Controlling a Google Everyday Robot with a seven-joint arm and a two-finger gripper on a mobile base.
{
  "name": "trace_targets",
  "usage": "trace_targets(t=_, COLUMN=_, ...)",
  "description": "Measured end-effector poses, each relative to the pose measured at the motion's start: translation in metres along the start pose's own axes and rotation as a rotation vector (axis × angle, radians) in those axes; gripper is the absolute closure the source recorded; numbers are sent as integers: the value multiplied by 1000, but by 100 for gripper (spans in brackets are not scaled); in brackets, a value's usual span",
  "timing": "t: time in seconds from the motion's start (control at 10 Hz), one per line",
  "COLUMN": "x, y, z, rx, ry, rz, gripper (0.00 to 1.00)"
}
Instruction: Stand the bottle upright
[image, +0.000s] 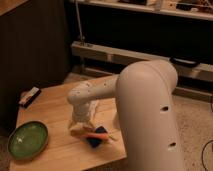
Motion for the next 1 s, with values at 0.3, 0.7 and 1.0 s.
trace_targets(t=0.3, x=-3, y=-1, z=6, rx=12, ry=8, rz=4, gripper=31)
trace_targets(t=0.7, x=-10, y=-6, z=6, rx=-6, ry=26, rz=17, gripper=41)
trace_targets(t=1.0, x=-12, y=-6, z=3, rx=-16, ry=33, rz=20, gripper=41)
